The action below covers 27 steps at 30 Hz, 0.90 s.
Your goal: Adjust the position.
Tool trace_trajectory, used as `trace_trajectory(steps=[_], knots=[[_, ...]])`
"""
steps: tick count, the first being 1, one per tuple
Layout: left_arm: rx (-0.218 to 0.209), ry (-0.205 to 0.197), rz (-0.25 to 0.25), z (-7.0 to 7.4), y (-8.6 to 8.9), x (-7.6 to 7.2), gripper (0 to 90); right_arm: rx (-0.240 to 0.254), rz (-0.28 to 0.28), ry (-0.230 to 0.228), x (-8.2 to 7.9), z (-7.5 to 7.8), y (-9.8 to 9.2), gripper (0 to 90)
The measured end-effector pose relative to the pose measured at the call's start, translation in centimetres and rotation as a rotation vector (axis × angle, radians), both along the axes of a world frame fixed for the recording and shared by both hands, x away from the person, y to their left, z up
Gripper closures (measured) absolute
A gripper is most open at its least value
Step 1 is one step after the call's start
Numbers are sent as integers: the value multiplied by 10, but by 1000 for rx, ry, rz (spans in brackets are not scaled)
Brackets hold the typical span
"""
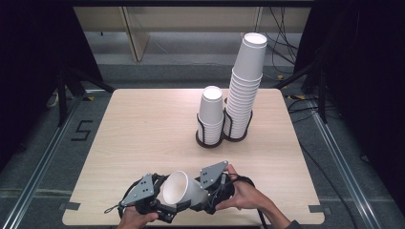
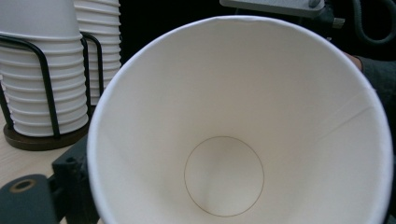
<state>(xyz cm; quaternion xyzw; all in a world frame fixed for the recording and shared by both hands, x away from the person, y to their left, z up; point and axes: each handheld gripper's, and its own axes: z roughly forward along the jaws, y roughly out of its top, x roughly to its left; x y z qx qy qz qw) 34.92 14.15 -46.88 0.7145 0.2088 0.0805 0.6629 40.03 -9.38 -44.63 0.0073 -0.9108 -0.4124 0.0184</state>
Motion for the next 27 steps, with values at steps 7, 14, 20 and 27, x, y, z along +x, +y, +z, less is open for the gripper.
trace_trajectory(steps=[7,14,20,27], knots=[[10,-29,14,4,2,-1,115,-14,-77,14,1,1,-3,180],[35,-24,24,5,2,-2,110,-48,-75,-42,-5,4,-3,242],[4,-33,39,6,0,-3,101,-1,-51,-14,-5,-1,1,257],[-20,-33,68,6,-1,-4,98,51,-57,18,-3,-3,0,257]])
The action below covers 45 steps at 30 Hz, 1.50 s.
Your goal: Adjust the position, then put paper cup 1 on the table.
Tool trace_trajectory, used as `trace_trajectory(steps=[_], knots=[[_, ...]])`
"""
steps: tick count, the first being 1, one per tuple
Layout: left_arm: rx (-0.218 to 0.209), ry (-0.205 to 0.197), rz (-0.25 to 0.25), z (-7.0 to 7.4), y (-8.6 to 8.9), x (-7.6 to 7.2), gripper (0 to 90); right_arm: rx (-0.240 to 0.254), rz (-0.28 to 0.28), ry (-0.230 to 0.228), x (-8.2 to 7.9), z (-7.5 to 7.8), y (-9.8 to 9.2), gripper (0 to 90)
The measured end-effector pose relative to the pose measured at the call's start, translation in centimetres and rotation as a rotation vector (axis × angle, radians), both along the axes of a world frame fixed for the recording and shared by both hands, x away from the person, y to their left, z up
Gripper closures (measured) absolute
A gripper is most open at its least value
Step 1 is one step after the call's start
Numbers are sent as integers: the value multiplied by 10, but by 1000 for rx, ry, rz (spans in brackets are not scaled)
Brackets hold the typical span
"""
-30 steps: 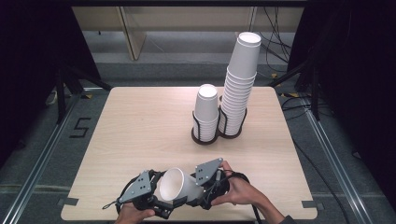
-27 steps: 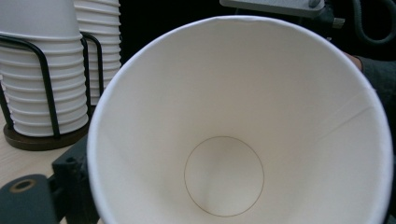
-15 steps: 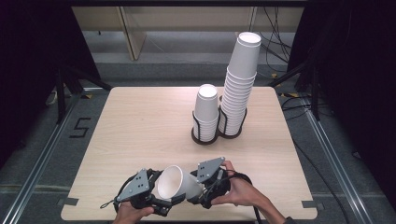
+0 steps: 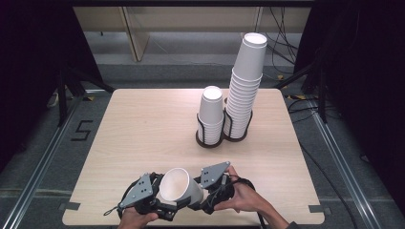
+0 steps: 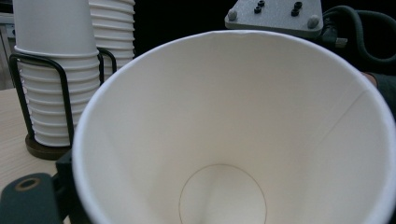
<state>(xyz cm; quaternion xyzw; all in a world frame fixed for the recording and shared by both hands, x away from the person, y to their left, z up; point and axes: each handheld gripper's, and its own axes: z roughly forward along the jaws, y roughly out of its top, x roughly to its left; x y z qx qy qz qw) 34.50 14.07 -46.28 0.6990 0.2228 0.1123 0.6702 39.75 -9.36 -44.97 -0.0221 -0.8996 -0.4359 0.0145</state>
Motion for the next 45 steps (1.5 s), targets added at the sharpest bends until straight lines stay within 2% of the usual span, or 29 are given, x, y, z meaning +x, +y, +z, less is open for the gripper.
trace_trajectory(steps=[2,4,8,10,13,21,23,27,31,34,41,42,45], knots=[[-16,5,-3,0,0,0,91,12,1,15,0,-3,2,257],[-12,11,-9,0,-1,0,95,5,2,7,-1,-6,4,258],[-9,16,-2,0,1,1,122,17,-8,29,-1,-9,4,253],[-11,12,11,1,2,1,128,32,-26,34,1,-9,3,241],[-4,8,37,3,6,2,131,22,-66,35,4,-9,0,208],[45,0,165,5,18,8,131,-5,-160,2,9,-11,-21,194],[60,-1,208,4,20,10,131,-6,-192,-7,10,-11,-27,195],[124,-12,300,2,27,15,129,-19,-252,-9,12,-14,-39,204],[147,-30,390,-2,35,20,129,-34,-301,-5,10,-18,-47,204],[163,-19,444,-3,42,23,129,-45,-318,-5,6,-20,-48,204],[179,-3,506,-6,53,30,128,-39,-337,-11,3,-19,-53,205],[161,-10,506,-7,53,32,128,-33,-343,-17,2,-19,-54,205],[183,-8,527,-8,54,35,127,-29,-359,-12,2,-18,-59,205]])
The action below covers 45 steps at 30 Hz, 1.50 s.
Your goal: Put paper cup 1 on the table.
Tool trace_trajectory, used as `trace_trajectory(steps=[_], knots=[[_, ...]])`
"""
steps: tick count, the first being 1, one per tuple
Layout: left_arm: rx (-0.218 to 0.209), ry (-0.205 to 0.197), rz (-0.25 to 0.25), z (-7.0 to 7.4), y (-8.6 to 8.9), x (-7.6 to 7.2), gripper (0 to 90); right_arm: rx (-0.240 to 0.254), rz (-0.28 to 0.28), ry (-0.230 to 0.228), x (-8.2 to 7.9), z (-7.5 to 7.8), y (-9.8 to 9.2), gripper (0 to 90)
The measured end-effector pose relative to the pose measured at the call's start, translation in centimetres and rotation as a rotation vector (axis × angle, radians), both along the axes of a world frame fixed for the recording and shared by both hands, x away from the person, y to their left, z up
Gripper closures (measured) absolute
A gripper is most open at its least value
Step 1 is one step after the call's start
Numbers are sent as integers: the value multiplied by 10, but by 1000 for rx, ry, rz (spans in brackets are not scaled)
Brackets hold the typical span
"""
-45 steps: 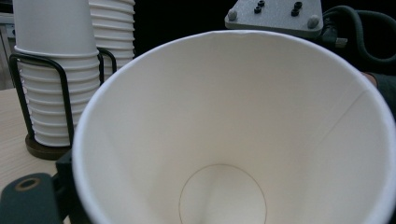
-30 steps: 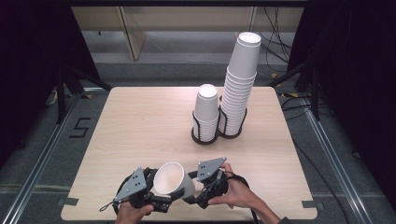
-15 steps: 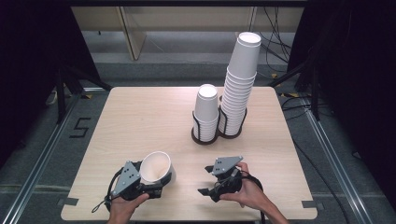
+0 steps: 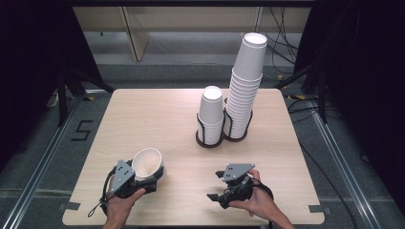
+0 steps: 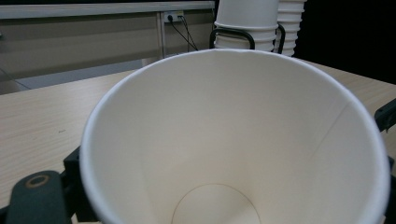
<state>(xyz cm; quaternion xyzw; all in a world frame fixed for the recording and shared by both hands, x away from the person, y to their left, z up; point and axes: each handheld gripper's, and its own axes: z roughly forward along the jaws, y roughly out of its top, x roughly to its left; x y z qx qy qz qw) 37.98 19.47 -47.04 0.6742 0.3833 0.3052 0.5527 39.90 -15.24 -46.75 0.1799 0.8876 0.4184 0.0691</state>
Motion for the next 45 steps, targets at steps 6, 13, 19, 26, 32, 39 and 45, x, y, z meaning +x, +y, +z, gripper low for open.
trace_trajectory(steps=[6,13,19,26,32,39,45], knots=[[-6,9,44,0,1,19,127,7,-41,-9,-2,-1,-7,200],[14,9,98,0,9,49,126,8,-65,4,-2,-3,-16,199],[22,16,159,-1,23,82,124,-4,-67,-18,-3,-4,-18,201],[-13,53,213,-1,32,116,122,-10,-57,0,-3,-5,-17,200],[14,92,250,-6,37,144,117,-20,-54,0,-3,-6,-16,206],[19,100,264,-14,37,163,109,-47,-62,-18,-4,-9,-15,210],[58,97,227,-22,29,170,97,-74,-37,-37,-4,-11,-13,213]])
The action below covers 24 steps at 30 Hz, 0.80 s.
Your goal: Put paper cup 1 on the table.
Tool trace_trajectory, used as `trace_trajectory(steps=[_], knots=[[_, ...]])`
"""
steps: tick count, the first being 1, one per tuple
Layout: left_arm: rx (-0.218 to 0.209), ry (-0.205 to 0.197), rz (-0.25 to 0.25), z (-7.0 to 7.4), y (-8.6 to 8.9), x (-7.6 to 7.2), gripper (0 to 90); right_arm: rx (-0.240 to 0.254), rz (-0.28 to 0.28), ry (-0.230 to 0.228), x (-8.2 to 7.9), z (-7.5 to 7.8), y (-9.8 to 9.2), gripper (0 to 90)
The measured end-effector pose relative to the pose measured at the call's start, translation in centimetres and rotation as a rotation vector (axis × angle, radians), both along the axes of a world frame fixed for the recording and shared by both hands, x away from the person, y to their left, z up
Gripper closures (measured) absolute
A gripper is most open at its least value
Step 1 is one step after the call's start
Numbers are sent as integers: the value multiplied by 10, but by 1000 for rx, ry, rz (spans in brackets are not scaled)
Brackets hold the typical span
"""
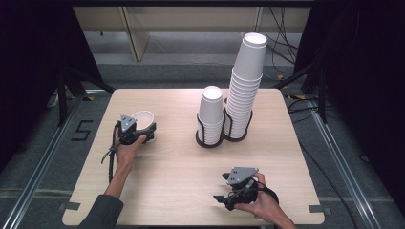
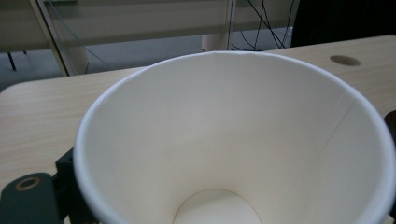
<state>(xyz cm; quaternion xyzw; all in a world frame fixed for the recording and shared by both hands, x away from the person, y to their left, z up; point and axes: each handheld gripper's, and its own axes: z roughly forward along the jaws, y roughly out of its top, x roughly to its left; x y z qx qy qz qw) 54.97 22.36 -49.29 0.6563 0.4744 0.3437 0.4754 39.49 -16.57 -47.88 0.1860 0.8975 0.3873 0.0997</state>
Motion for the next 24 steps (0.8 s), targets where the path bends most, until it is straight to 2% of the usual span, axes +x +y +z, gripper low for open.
trace_trajectory(steps=[3,4,5,7,10,13,15,17,20,22,23,24], knots=[[17,-1,-15,-2,-3,0,94,5,-5,8,-1,1,0,215],[22,12,-17,-3,-4,0,102,2,5,-16,1,1,-1,215],[33,34,-18,-4,-4,0,106,1,2,-13,1,1,-1,215],[37,47,-23,-7,-5,-1,109,4,-5,-5,0,1,-1,215],[16,61,-22,-8,-3,-5,132,3,0,9,-1,2,-1,216],[37,96,-31,-11,0,-9,143,5,-1,6,0,1,-1,215],[38,87,-36,-12,2,-11,143,4,-14,20,-2,1,0,215],[32,97,-40,-12,4,-14,145,8,1,13,-2,1,0,216],[38,123,-54,-9,4,-19,144,8,5,12,-1,1,0,216],[57,172,-48,-7,4,-23,146,10,3,9,-1,2,-1,216],[47,184,-39,-6,2,-26,146,13,4,9,-1,2,-1,216],[53,181,-33,-4,1,-30,146,10,2,6,-1,2,-1,216]])
